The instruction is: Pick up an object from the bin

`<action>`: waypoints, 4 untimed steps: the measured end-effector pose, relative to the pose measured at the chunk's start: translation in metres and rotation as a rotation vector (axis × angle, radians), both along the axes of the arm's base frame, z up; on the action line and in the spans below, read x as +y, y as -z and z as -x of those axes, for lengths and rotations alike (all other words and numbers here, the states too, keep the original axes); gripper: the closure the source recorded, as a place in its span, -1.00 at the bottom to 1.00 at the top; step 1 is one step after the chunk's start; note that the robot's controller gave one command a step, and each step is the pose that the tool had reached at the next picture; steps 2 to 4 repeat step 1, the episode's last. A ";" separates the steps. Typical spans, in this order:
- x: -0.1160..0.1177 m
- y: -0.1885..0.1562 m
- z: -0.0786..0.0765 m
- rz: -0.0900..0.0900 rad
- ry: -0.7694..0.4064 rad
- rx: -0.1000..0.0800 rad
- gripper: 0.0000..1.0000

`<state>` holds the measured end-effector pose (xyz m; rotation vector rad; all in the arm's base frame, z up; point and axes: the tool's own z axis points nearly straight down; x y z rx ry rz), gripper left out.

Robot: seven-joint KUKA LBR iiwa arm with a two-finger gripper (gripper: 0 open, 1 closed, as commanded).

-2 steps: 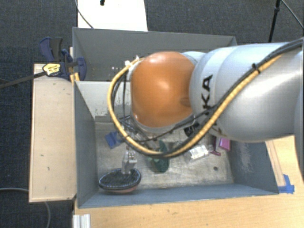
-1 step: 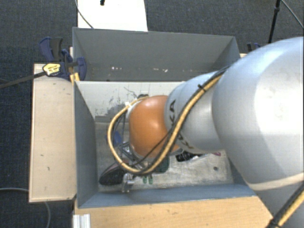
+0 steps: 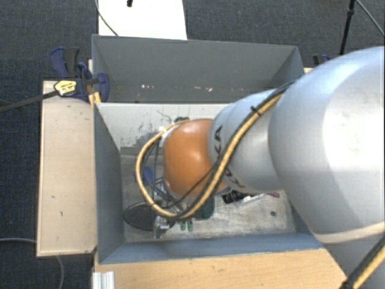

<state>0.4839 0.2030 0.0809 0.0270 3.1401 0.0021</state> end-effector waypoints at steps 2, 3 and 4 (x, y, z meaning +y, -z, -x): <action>-0.038 -0.149 -0.016 0.001 -0.241 -0.007 1.00; -0.038 -0.149 -0.016 0.001 -0.241 -0.007 1.00; -0.038 -0.149 -0.016 0.001 -0.241 -0.007 1.00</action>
Offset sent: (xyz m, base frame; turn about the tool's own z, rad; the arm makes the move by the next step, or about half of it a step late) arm 0.0139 -0.0376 0.1450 -0.2432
